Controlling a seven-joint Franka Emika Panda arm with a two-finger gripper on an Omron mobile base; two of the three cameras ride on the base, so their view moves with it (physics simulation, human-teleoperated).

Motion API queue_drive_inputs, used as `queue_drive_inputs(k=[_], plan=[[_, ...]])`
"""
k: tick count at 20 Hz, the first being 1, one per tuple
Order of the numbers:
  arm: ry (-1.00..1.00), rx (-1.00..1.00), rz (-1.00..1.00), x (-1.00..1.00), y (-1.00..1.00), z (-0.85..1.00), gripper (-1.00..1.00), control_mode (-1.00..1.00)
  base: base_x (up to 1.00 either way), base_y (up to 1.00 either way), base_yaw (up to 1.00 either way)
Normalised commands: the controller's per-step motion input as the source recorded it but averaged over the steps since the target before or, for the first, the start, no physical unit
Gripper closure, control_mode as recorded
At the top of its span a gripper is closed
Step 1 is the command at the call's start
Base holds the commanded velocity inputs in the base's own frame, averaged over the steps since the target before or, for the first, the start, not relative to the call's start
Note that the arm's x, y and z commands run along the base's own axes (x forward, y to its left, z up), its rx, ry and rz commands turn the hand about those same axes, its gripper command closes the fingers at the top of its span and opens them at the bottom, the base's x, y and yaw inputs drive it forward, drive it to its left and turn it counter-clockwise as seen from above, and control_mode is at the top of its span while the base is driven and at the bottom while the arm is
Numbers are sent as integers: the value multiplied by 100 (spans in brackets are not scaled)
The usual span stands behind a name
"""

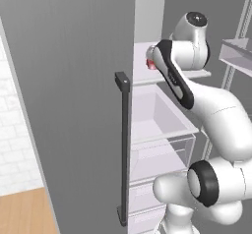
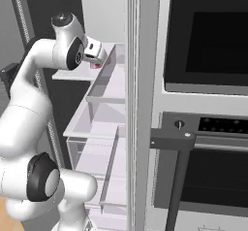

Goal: Place one avocado and one steak in each tupperware on the nearby counter, to pack two identical lunches.

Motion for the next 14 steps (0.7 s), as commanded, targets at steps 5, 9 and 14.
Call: queue_drive_inputs(k=[5,9,14], plan=[[10,1,0,48,0,-12,-100,-100,0,0,0],[6,0,0,36,0,-41,-100,-100,0,0,0],[0,0,0,28,4,-27,-100,-100,0,0,0]])
